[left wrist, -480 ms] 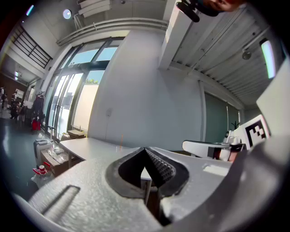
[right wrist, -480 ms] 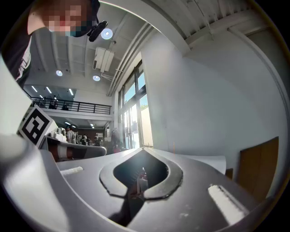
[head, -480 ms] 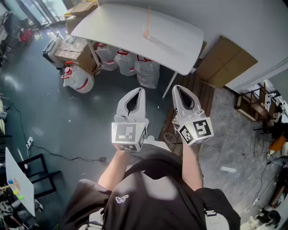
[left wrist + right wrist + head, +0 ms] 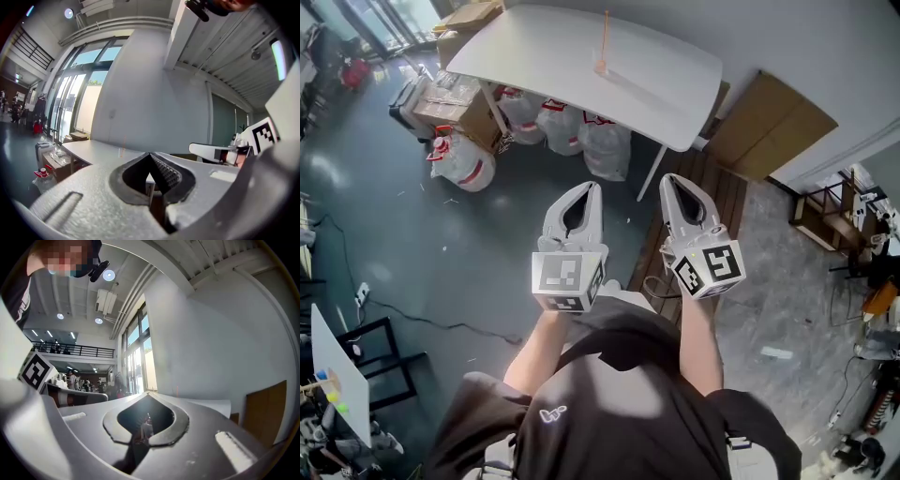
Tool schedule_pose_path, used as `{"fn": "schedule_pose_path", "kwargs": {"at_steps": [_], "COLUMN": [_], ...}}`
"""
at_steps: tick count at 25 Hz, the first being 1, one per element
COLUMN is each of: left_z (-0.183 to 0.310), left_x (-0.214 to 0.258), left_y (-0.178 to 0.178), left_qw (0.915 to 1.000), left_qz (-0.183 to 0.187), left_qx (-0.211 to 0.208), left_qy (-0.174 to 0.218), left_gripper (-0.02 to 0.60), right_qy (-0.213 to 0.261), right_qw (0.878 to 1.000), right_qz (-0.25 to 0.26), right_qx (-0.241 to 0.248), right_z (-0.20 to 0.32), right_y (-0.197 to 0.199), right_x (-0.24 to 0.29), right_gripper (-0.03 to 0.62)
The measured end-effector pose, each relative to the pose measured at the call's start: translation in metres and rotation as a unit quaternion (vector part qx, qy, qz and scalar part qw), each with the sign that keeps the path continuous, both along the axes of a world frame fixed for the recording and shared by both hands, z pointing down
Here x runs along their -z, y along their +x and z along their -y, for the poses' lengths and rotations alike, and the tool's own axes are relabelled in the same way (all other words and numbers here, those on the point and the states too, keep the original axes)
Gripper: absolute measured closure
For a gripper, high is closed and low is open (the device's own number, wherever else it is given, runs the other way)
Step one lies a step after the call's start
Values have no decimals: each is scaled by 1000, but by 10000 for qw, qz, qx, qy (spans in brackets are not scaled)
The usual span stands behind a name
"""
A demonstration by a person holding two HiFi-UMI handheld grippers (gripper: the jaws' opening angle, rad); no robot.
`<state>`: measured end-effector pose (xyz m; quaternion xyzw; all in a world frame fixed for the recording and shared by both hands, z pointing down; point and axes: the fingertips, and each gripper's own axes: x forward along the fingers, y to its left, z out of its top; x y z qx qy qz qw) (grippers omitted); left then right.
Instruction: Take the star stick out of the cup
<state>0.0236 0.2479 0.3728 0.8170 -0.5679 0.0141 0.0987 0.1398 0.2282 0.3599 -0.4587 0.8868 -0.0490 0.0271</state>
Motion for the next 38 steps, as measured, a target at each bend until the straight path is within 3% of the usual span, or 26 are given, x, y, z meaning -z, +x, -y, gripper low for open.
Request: {"fn": "schedule_pose_path", "kwargs": {"at_steps": [30,38], "left_z": [7,29], "left_x": [-4,4], "left_y": [-19,-7], "left_qw": [9991,9995], "left_qz": [-227,-253], "left_qx": [341,158], "left_qy": [-118,123], "left_gripper": [578,578], "right_qy": [35,204], "right_qw": [9989,9993], "right_qz": [41,13], "right_qx": [470,315], "right_z": [17,31], "right_y": [-20,-5], "right_x": [-3,6], "right_gripper": [588,588]}}
